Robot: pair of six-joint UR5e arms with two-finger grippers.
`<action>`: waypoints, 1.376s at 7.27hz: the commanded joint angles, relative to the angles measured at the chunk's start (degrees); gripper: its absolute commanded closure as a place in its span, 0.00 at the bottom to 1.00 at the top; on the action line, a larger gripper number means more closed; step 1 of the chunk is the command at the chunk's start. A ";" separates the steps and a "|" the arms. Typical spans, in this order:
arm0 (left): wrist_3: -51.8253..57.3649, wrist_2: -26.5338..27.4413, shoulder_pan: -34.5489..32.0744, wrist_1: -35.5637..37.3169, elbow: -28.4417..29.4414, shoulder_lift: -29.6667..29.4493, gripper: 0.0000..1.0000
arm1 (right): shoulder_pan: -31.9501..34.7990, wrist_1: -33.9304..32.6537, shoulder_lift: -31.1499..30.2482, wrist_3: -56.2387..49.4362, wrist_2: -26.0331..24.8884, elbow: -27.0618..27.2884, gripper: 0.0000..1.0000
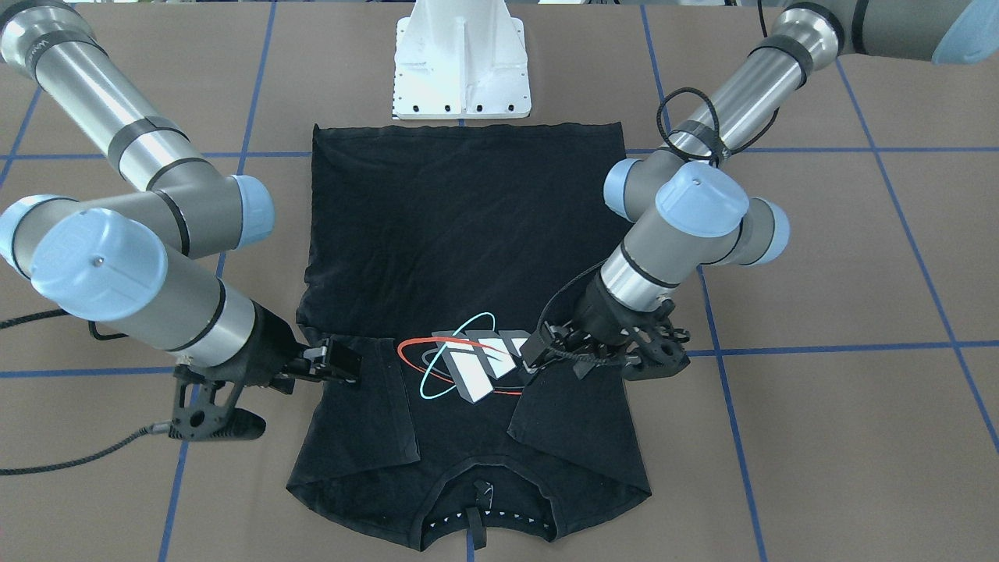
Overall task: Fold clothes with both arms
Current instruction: 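Release the sleeves and move the right gripper to the hem corner nearest it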
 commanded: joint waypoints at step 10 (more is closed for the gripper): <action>10.40 -1.93 -0.95 6.07 -42.80 40.34 0.00 | -31.55 -9.60 -37.93 10.89 -14.96 45.36 0.00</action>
